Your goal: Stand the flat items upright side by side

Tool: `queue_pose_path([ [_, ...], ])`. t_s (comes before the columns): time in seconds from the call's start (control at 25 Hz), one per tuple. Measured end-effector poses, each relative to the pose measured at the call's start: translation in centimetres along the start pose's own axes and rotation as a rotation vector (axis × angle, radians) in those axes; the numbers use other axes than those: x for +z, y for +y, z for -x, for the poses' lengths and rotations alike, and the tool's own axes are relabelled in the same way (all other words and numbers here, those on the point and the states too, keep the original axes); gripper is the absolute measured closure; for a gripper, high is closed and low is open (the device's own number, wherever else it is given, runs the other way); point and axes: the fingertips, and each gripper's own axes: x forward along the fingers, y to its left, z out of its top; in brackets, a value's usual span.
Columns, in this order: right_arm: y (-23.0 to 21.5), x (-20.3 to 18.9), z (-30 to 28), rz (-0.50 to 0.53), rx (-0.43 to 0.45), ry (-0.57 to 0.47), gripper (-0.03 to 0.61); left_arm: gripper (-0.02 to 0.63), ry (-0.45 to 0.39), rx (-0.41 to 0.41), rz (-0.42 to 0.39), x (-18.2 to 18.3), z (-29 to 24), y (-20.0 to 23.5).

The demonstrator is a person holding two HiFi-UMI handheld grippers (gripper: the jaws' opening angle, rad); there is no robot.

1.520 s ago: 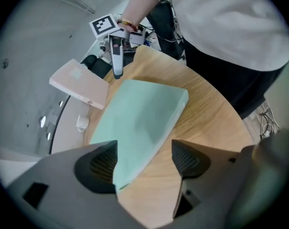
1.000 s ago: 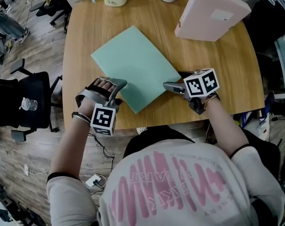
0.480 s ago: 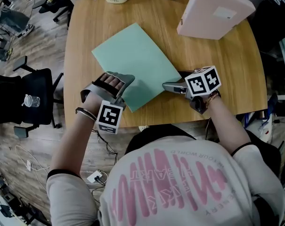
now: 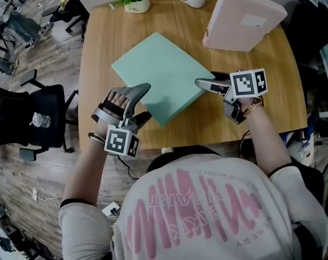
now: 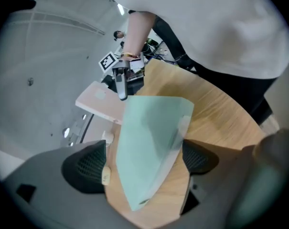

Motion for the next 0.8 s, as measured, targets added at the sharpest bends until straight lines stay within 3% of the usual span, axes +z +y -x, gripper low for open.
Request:
queue_pose_path([
  [0.32,0.6,6.7,2.3,-0.237,0.034,-0.256,0.173,0.110,-0.050,0.154,0.074,1.1,0.9,3.1],
  [0.44,1.5,8.2,2.7,-0.288,0.114,-0.284,0.207,0.119,-0.083,0.214,0.126,1.5,1.1,4.4],
  [0.48,2.4,8.3,2.5,-0.293,0.161,-0.271,0.239,0.143,-0.102,0.248,0.160,1.8,1.3,5.3],
  [0.56,4.1,8.6,2.1,-0.280,0.214,-0.264,0.239,0.152,-0.130,0.302,0.213,2.3,1.5,6.9],
  [0.6,4.7,9.0,2.0,-0.263,0.209,-0.274,0.214,0.156,-0.136,0.315,0.224,2.4,1.5,7.4],
  [0.8,6.4,10.8,1.7,-0.192,0.195,-0.283,0.213,0.208,-0.127,0.335,0.218,1.7,2.1,8.4],
])
